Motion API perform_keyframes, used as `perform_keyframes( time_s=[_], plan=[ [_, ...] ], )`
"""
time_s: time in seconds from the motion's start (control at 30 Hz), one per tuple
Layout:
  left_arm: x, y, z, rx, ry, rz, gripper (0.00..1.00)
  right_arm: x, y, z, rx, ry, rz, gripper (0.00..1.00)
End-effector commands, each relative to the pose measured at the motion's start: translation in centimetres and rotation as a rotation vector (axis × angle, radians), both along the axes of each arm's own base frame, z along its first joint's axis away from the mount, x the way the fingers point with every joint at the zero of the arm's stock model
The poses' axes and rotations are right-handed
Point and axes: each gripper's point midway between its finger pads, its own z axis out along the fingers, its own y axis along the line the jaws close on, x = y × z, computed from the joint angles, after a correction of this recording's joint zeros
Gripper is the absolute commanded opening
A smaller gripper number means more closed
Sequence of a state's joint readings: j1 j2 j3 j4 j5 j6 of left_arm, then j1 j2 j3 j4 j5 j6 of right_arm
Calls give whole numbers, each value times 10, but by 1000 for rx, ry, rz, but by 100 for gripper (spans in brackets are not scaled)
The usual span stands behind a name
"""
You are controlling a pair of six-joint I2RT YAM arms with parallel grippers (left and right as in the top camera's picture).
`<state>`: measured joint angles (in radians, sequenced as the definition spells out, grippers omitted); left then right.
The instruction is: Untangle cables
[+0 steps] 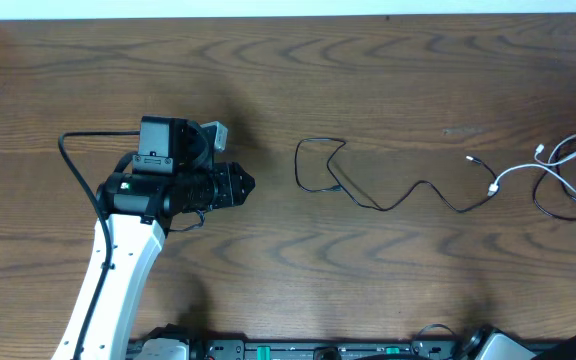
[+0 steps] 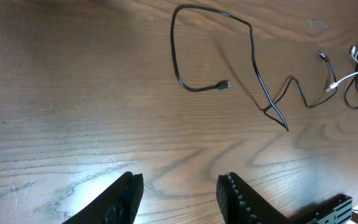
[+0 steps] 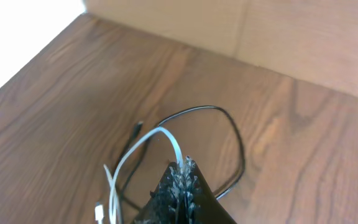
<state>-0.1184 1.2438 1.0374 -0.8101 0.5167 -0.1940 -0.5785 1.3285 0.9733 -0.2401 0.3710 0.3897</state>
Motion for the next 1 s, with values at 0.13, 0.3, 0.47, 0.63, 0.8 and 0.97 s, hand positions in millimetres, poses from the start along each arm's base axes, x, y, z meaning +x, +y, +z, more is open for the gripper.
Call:
perform_keyframes(
  time_s=[0.13,0.3,0.47,0.63,0.8,0.97],
  plan=[
    [1,2,-1,12,-1,0,44,-35,-36,-11,66,-78,-229,1],
    [1,2,-1,12,-1,-1,44,-22,-31,-34,152,-64,-160,8],
    [1,2,-1,13,-1,0,44,29,13,-57,350,-122,152,33],
    [1,2,-1,12,-1,0,44,51,82,-87,566,-63,432,38],
    [1,2,-1,12,-1,-1,44,29,134,-122,753,111,456,52],
    [1,2,-1,12,-1,-1,44,28,155,-127,779,161,488,58]
  ],
)
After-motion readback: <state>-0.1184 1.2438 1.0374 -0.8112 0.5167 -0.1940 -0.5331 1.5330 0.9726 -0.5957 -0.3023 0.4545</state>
